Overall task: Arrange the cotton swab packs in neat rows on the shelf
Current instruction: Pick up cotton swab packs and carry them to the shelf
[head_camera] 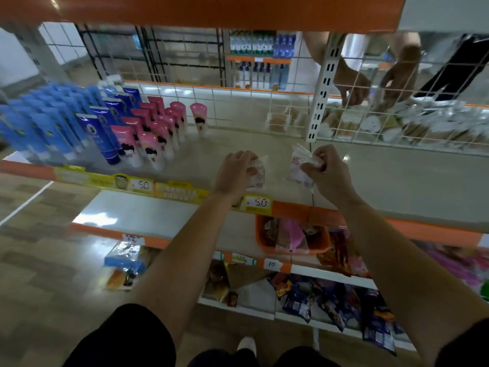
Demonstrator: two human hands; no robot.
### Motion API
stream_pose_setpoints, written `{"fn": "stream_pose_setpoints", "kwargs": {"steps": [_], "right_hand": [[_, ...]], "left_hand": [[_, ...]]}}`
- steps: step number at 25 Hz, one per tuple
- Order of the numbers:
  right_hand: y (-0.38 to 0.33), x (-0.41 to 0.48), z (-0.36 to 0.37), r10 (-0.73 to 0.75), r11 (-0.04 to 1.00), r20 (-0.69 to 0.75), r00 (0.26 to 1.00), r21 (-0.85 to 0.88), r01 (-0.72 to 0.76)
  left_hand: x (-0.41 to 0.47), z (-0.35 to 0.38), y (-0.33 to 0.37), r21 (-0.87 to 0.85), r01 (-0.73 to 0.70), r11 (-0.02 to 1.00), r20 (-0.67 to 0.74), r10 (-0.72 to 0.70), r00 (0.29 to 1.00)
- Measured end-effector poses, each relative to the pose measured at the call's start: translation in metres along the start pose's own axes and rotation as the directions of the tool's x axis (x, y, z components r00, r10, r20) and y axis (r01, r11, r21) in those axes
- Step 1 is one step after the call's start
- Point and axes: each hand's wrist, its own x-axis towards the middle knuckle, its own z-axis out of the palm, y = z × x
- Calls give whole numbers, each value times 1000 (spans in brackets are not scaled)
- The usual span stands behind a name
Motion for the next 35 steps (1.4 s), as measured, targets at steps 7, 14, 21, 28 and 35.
{"fn": "stream_pose_setpoints", "kwargs": {"steps": [7,14,21,28,35], "right_hand": [[-61,-43,51,-262,957,259,930,-52,285],[-143,-96,152,-471,882,391,791,201,426],[-248,-165,274,-576,814,519,632,440,380],[-368,-234,407,-617,784,574,538,504,362],[-436,-275,523,-694,716,618,369,540,442]], "left_hand": [[-98,-62,-23,136,98,986,-180,-72,981],[-216,-143,-76,111,359,927,-359,-300,884],[-321,-235,-161,78,569,819,-541,-444,714],[-414,-327,-267,128,710,692,-572,-534,623],[-475,-373,-352,147,817,558,-628,-585,513]]}}
